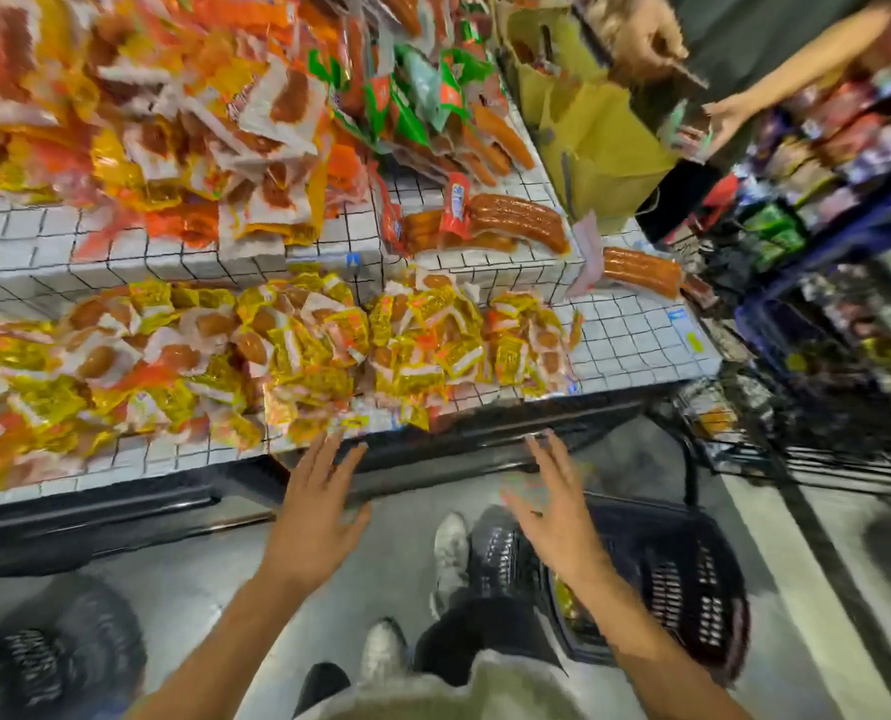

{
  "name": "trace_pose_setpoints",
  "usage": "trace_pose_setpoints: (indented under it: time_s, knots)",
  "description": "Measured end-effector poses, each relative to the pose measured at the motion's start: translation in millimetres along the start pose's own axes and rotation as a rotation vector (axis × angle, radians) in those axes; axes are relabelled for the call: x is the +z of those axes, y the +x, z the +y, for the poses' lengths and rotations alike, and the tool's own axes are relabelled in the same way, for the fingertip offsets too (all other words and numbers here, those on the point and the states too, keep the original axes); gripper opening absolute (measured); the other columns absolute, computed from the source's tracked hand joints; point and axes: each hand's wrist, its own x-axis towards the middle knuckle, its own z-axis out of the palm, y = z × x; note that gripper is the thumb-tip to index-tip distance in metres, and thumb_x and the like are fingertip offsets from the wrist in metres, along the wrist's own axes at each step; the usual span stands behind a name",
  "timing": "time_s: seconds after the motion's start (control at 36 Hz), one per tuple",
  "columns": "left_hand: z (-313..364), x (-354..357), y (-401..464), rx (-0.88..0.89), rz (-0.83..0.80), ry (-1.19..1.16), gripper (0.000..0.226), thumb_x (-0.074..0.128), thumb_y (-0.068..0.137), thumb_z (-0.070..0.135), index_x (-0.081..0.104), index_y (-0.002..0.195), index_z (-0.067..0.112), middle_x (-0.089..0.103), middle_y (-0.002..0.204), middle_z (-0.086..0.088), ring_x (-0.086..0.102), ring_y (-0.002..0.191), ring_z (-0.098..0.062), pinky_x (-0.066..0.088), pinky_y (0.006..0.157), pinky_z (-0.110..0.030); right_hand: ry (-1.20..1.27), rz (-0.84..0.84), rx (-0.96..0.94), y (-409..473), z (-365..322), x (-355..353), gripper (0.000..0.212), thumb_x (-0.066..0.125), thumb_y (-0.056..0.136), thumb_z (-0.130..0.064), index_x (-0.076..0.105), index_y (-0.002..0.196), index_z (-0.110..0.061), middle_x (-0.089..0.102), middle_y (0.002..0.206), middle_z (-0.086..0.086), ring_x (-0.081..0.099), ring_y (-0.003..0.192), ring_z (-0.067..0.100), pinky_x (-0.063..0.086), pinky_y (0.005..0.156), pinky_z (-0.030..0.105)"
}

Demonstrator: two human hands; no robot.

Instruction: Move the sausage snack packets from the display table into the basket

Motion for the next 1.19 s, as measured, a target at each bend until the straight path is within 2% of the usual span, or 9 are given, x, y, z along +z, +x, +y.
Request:
trace_pose_setpoints:
  time_s: [0.08,0.17,0.25,0.44,0.5,0.61,0.89,1.03,1.19]
  knots:
    - [1.0,19.0,-31.9,0.005,-0.123,-0.027,0.076,0.038,0.090,0.057,0.042,0.152,0.013,0.023,0.164,-0.010,0.015,0.154,-0.034,0.024,0.122,-0.054,-0.022,-0.054,0.026,-44.4,7.4,11.0,0.072,0.074,0.092,-0.032,0.040,0.154,-0.020,0.018,0.166,-0.006,0.010,0.151,-0.003,0.009,0.115,0.004]
    - [0.6,37.0,-54.9,-0.026,-0.221,-0.059,0.068,0.054,0.094,0.049,0.043,0.150,0.013,0.022,0.165,-0.007,0.016,0.154,-0.033,0.021,0.124,-0.049,-0.016,-0.136,0.090,-85.5,16.0,21.5,0.070,0.075,0.091,-0.030,0.044,0.152,-0.014,0.026,0.164,0.002,0.023,0.152,0.015,0.006,0.117,0.008]
    - [4.9,57.0,-69.7,-0.028,-0.295,-0.024,0.065,0.068,0.094,0.035,0.043,0.151,0.016,0.026,0.164,-0.005,0.018,0.154,-0.031,0.018,0.124,-0.044,-0.015,-0.175,0.173,-120.7,31.7,27.2,0.069,0.074,0.092,-0.031,0.042,0.153,-0.020,0.022,0.165,-0.001,0.017,0.151,0.013,-0.001,0.114,0.004]
    - [38.4,106.7,-82.0,-0.005,-0.513,0.058,0.064,0.058,0.097,0.044,0.036,0.154,0.025,0.024,0.165,0.000,0.012,0.156,-0.024,0.012,0.125,-0.038,0.026,-0.139,0.381,-184.7,81.2,-2.3,0.068,0.071,0.094,-0.029,0.039,0.154,-0.018,0.024,0.165,0.003,0.022,0.154,0.021,0.023,0.125,0.039]
    - [53.1,122.1,-81.6,-0.011,-0.577,0.089,0.064,0.054,0.099,0.048,0.030,0.156,0.031,0.017,0.167,0.004,0.007,0.156,-0.021,0.010,0.125,-0.037,0.057,-0.116,0.462,-201.0,99.0,-16.5,0.069,0.072,0.094,-0.027,0.040,0.153,-0.018,0.027,0.163,0.002,0.026,0.152,0.021,0.024,0.124,0.034]
    - [86.1,151.2,-71.3,0.046,-0.683,0.131,0.064,0.052,0.100,0.048,0.027,0.157,0.032,0.017,0.167,0.005,0.010,0.156,-0.021,0.014,0.126,-0.037,0.100,-0.051,0.619,-229.1,137.2,-45.4,0.059,0.079,0.088,-0.020,0.054,0.141,-0.015,0.048,0.142,-0.005,0.044,0.139,0.022,0.017,0.107,-0.001]
    - [216.1,232.1,-29.4,0.001,-0.846,0.195,0.061,0.058,0.099,0.039,0.038,0.153,0.020,0.036,0.160,-0.002,0.032,0.147,-0.020,0.020,0.119,-0.025,0.218,0.023,0.896,-261.8,241.7,-114.5,0.054,0.068,0.096,-0.026,0.049,0.146,-0.015,0.047,0.153,0.005,0.043,0.141,0.022,0.025,0.112,0.019]
    - [284.2,279.9,-15.7,-0.071,-0.913,0.199,0.040,0.066,0.093,0.029,0.065,0.128,0.010,0.062,0.134,-0.015,0.059,0.122,-0.029,0.046,0.099,-0.036,0.277,-0.058,0.953,-260.7,280.2,-131.1,0.052,0.063,0.100,-0.029,0.047,0.148,-0.018,0.044,0.156,0.004,0.040,0.143,0.023,0.029,0.116,0.027]
    - [305.9,348.1,-3.9,-0.125,-0.966,0.117,0.044,0.065,0.092,0.032,0.061,0.132,0.013,0.063,0.129,-0.011,0.059,0.121,-0.032,0.049,0.100,-0.039,0.308,-0.185,0.958,-234.1,328.5,-132.9,0.056,0.062,0.100,-0.033,0.043,0.151,-0.021,0.041,0.158,0.001,0.040,0.143,0.021,0.030,0.113,0.024]
